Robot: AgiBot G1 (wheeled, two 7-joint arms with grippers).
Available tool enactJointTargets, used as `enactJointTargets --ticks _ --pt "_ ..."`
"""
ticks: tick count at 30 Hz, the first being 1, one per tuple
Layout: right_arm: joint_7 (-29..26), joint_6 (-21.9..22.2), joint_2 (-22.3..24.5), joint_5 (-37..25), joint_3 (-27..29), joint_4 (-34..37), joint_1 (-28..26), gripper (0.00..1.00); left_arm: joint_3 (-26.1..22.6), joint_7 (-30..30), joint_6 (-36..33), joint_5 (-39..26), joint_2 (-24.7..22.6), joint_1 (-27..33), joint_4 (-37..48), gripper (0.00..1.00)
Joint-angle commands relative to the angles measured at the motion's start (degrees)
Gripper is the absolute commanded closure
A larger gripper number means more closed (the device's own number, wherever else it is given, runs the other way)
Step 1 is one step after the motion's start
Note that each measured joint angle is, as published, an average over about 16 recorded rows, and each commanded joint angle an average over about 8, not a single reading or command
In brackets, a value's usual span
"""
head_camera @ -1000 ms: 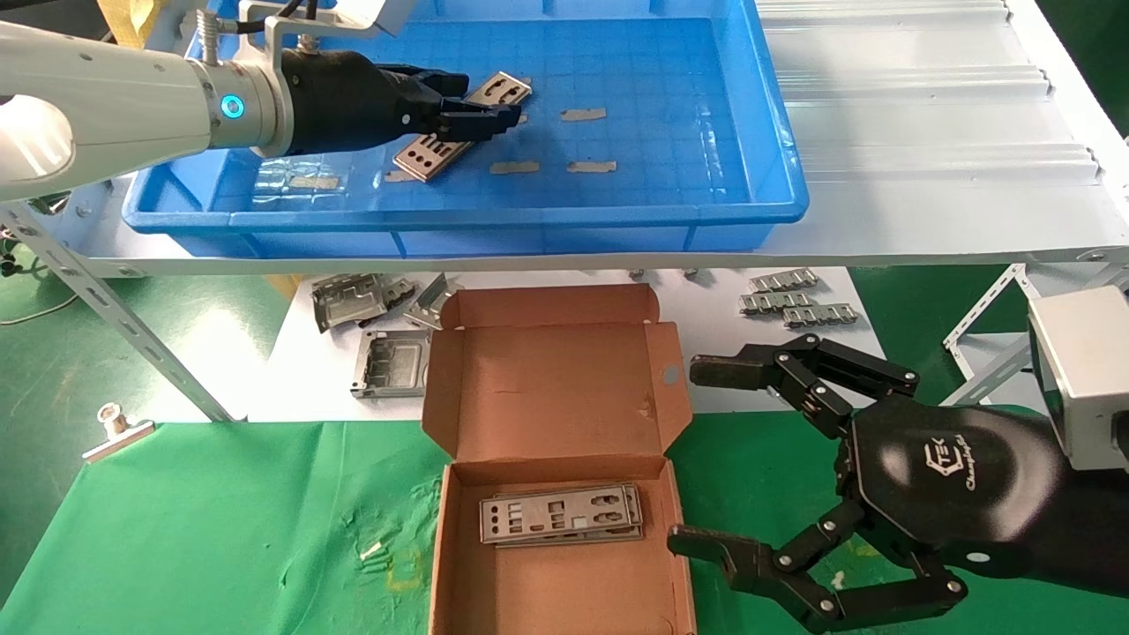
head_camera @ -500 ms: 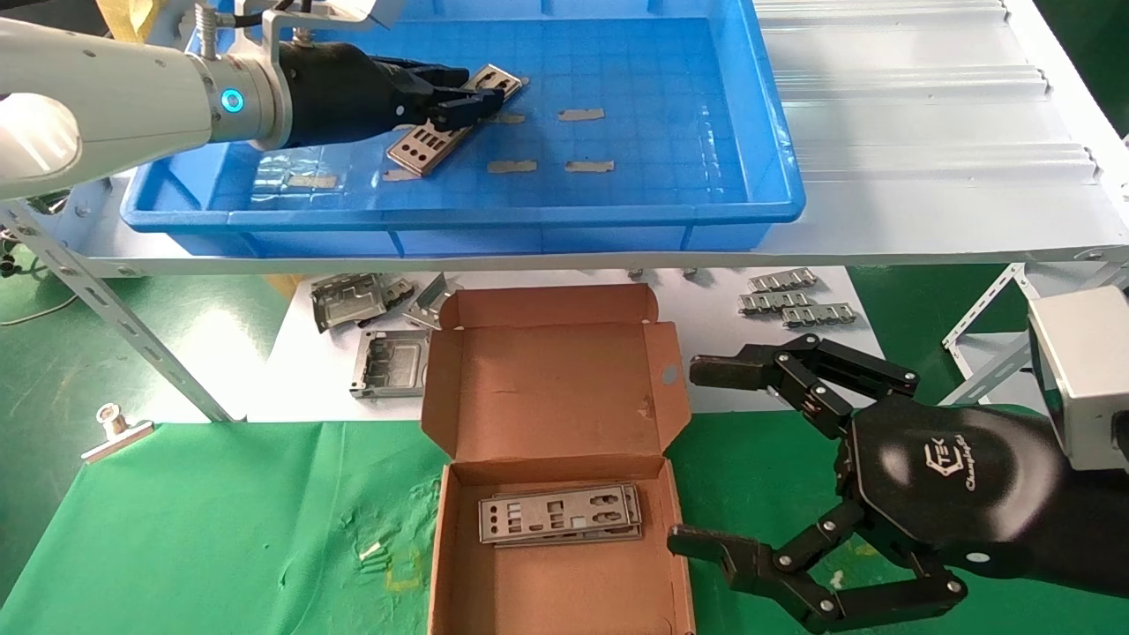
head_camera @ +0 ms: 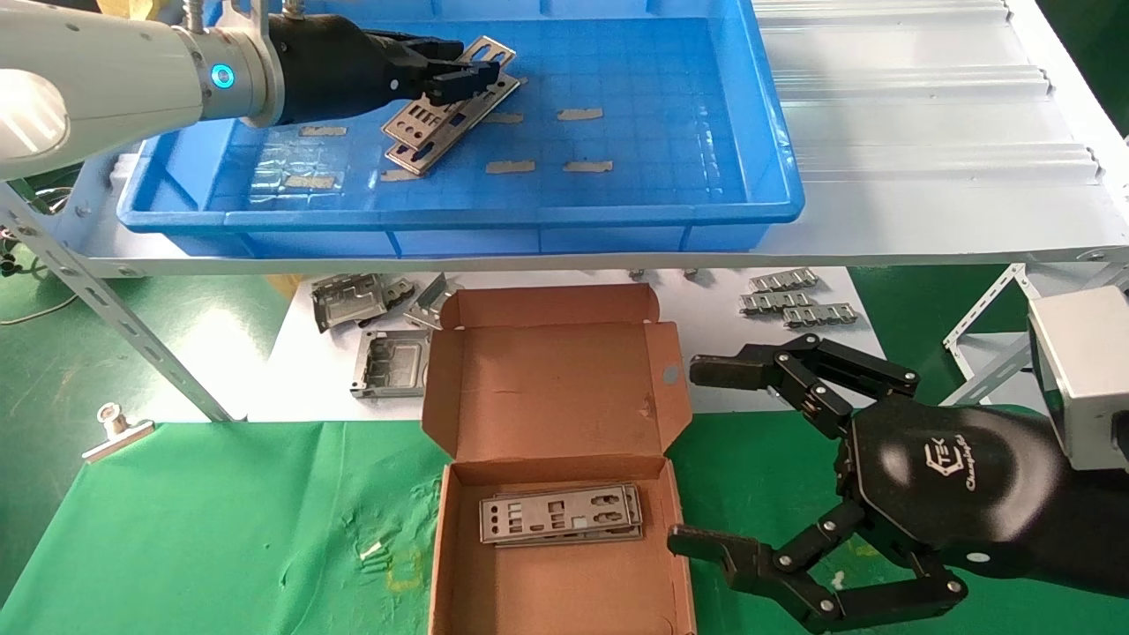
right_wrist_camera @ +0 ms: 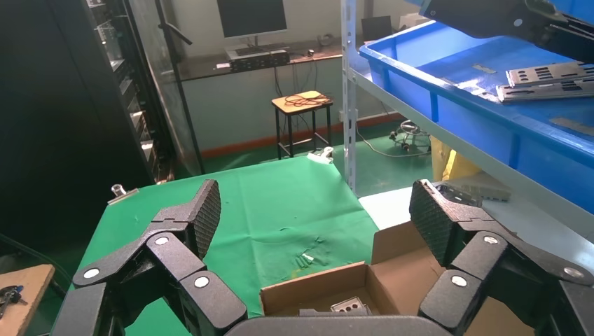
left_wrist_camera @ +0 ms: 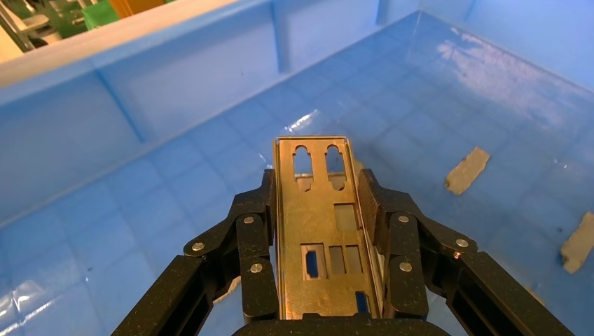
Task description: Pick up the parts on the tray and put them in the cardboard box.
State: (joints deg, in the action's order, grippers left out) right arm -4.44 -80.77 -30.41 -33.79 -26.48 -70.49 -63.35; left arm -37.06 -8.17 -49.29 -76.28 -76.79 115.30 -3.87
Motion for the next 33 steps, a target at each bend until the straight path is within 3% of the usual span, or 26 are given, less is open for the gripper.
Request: enactJointTargets --ticks 1,10,16,33 --pt "0.0 0.0 0.0 0.0 0.0 0.0 0.0 0.00 0.1 0.1 0.0 0.2 0.0 0.1 0.0 1.00" --pt "0.0 0.0 0.0 0.0 0.0 0.0 0.0 0.00 0.5 0.5 -0.8 1.1 0.2 0.7 -0.1 1.00" --pt "0.0 0.0 0.0 0.0 0.0 0.0 0.0 0.00 1.2 1.3 -5.1 2.4 1.4 1.9 -0.4 1.00" --pt "0.0 0.0 0.0 0.0 0.0 0.0 0.0 0.00 3.7 8.3 -39.3 7.8 10.7 1.1 -3.8 1.00"
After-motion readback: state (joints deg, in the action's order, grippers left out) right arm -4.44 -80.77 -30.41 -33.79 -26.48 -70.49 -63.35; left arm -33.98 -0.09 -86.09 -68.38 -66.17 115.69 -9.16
